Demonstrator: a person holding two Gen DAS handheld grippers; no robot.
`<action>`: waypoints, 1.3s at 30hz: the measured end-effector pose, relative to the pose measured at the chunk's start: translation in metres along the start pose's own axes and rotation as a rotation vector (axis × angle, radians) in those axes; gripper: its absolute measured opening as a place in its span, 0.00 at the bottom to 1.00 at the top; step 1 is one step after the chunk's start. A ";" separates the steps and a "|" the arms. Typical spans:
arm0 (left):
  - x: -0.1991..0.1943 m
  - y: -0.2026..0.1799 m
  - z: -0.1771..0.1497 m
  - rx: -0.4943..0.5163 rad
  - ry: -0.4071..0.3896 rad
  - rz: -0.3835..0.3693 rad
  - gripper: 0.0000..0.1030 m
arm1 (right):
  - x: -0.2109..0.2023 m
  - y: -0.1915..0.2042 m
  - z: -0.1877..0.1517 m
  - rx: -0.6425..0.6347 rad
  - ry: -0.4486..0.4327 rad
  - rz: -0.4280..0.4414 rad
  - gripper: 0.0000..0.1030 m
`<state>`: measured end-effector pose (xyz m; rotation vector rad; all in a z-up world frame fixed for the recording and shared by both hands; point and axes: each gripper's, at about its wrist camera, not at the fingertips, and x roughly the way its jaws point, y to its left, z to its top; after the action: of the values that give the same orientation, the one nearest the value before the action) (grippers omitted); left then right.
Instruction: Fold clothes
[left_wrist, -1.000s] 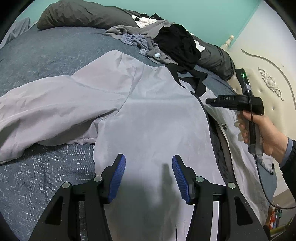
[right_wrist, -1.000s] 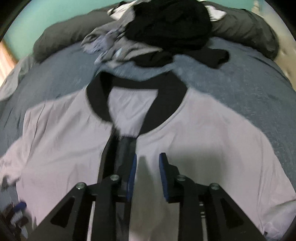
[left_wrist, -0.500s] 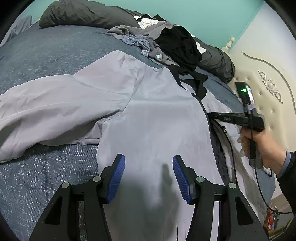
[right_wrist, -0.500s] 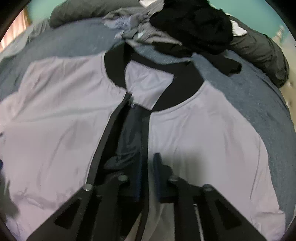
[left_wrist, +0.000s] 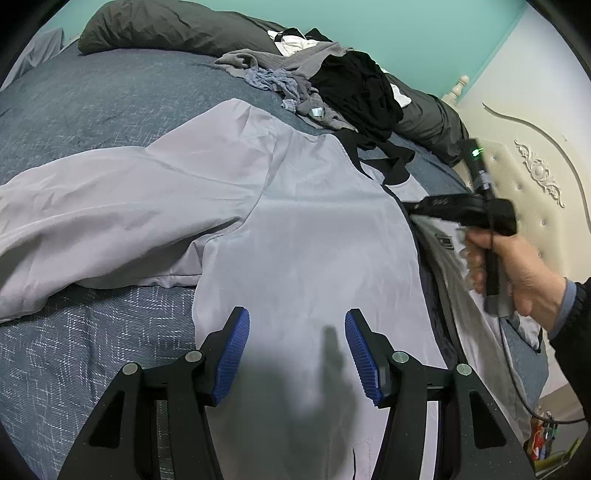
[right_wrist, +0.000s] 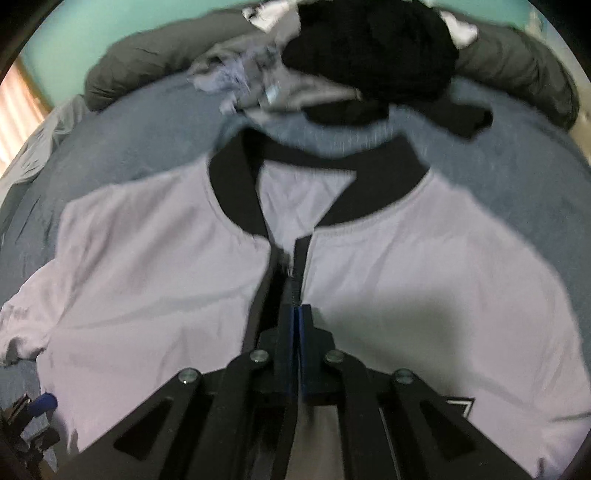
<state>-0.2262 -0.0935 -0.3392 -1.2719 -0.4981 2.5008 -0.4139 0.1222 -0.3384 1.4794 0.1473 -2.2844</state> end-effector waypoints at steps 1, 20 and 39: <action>0.000 0.001 0.000 -0.001 0.000 -0.001 0.57 | 0.003 -0.003 0.000 0.026 0.002 0.027 0.07; -0.011 0.000 0.004 -0.005 -0.032 0.010 0.57 | -0.070 -0.049 -0.109 0.113 -0.037 0.018 0.11; -0.020 -0.008 0.003 0.017 -0.043 0.001 0.59 | -0.066 0.002 -0.173 0.092 -0.002 0.151 0.14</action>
<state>-0.2166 -0.0947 -0.3196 -1.2151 -0.4850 2.5323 -0.2431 0.1914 -0.3538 1.4796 -0.0687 -2.1974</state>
